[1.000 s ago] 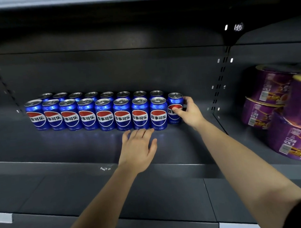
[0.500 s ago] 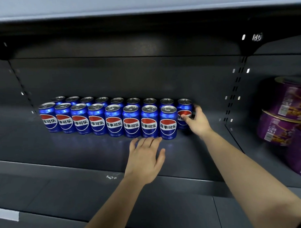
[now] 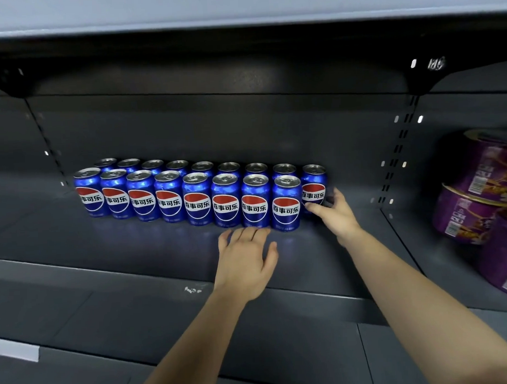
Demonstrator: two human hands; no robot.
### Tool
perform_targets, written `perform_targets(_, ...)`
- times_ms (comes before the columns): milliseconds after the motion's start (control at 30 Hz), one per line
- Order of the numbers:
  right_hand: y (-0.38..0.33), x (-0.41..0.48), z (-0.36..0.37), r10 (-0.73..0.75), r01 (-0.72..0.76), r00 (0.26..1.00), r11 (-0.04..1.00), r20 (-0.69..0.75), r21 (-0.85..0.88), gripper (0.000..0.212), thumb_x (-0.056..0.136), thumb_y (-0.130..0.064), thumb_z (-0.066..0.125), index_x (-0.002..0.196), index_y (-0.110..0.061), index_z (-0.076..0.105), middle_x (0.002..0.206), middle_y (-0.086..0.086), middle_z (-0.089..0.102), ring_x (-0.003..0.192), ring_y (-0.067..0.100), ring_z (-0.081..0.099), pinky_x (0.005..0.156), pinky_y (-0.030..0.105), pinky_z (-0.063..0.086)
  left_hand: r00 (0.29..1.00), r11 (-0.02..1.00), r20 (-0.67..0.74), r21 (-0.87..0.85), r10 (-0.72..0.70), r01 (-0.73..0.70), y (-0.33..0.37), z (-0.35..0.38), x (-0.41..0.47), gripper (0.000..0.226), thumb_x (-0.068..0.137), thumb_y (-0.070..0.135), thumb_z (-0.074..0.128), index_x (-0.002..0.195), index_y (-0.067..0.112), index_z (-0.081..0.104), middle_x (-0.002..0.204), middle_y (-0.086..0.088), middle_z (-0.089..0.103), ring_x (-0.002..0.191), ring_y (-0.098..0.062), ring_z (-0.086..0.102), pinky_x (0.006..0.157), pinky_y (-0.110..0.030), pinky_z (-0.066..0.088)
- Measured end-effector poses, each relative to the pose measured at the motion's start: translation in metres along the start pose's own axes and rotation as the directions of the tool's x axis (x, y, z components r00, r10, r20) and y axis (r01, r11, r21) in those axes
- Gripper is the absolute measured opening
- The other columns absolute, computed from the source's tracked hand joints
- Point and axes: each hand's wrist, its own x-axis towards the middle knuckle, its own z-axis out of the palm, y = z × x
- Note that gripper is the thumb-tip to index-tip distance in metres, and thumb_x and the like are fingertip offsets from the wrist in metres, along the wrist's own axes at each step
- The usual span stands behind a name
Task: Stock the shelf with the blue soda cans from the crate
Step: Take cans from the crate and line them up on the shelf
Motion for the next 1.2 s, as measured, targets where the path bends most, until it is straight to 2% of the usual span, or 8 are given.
perform_targets(100,-0.006,-0.02,-0.001,0.018,-0.018,1.0,0.999,-0.013,-0.034,0.086,0.085,-0.025,0.073,0.152,-0.01,0.022,0.148,0.007,0.042,0.131,0.021,0.045,0.102,0.028,0.038,0.999,0.999,0.004,0.01,-0.045,0.045,0.001,0.001,-0.001,0.057,0.089,0.05,0.019,0.124,0.023,0.056,0.116,0.006,0.061,0.111,-0.017,0.052,0.106,-0.04,0.025)
perform_targets(233,-0.015,-0.058,0.001,-0.067,0.067,0.998,0.997,0.015,-0.032,0.052,0.089,-0.016,0.068,0.136,-0.013,0.046,0.119,-0.004,0.055,0.095,0.004,0.055,0.082,0.023,0.042,0.999,0.998,0.03,0.064,-0.022,0.02,0.002,-0.002,-0.009,0.055,0.091,0.047,0.022,0.126,0.022,0.056,0.12,0.004,0.059,0.114,-0.019,0.051,0.107,-0.044,0.022)
perform_targets(433,-0.016,-0.119,0.017,-0.159,0.157,0.987,0.983,-0.003,-0.097,0.047,0.087,-0.018,0.07,0.132,-0.014,0.054,0.126,-0.003,0.058,0.116,0.011,0.056,0.101,0.029,0.046,0.995,0.992,0.077,0.104,0.058,-0.065,-0.021,-0.019,-0.04,0.045,0.096,0.043,0.033,0.134,0.024,0.049,0.13,0.003,0.053,0.123,-0.019,0.044,0.109,-0.041,0.017)
perform_targets(600,-0.02,-0.177,0.041,-0.23,0.23,0.973,0.964,0.013,-0.136,0.043,0.089,-0.016,0.068,0.13,-0.015,0.057,0.125,-0.004,0.06,0.113,0.009,0.057,0.088,0.013,0.043,0.998,0.997,0.024,0.045,0.055,-0.057,-0.044,-0.043,-0.071,0.04,0.096,0.039,0.042,0.13,0.021,0.053,0.132,-0.001,0.053,0.124,-0.022,0.045,0.108,-0.039,0.02)
perform_targets(800,-0.008,-0.243,0.078,-0.277,0.278,0.956,0.96,-0.1,0.0,0.026,0.091,-0.009,0.063,0.116,-0.017,0.065,0.115,0.001,0.068,0.105,0.012,0.065,0.088,0.029,0.054,0.998,0.998,0.028,-0.002,0.065,-0.064,-0.085,-0.068,-0.12,0.039,0.096,0.035,0.044,0.131,0.019,0.054,0.134,-0.004,0.052,0.126,-0.023,0.043,0.108,-0.04,0.022)
perform_targets(933,0.008,-0.276,0.104,-0.241,0.252,0.961,0.965,-0.136,0.073,0.018,0.09,-0.008,0.063,0.103,-0.019,0.069,0.101,0.011,0.071,0.101,0.029,0.067,0.088,0.042,0.056,0.996,0.997,0.03,-0.013,0.079,-0.078,-0.111,-0.073,-0.156,0.039,0.095,0.03,0.049,0.131,0.016,0.055,0.136,-0.007,0.052,0.125,-0.026,0.045,0.109,-0.043,0.024)
perform_targets(1033,0.032,-0.293,0.125,-0.202,0.205,0.977,0.978,-0.066,0.037,0.017,0.086,-0.014,0.066,0.099,-0.023,0.071,0.097,0.01,0.072,0.093,0.024,0.067,0.09,0.048,0.054,0.997,0.997,0.028,-0.011,0.07,-0.07,-0.131,-0.069,-0.181,0.04,0.094,0.03,0.047,0.128,0.013,0.057,0.135,-0.01,0.053,0.124,-0.029,0.047,0.109,-0.046,0.029)
perform_targets(1200,0.096,-0.317,0.155,-0.067,0.076,0.992,0.993,0.105,-0.087,0.021,0.083,-0.016,0.068,0.095,-0.033,0.07,0.087,-0.008,0.073,0.085,0.009,0.065,0.086,0.036,0.052,0.986,0.999,0.168,0.034,0.007,-0.013,-0.162,-0.049,-0.23,0.043,0.095,0.035,0.04,0.13,0.015,0.055,0.137,-0.009,0.051,0.125,-0.028,0.046,0.108,-0.044,0.027)
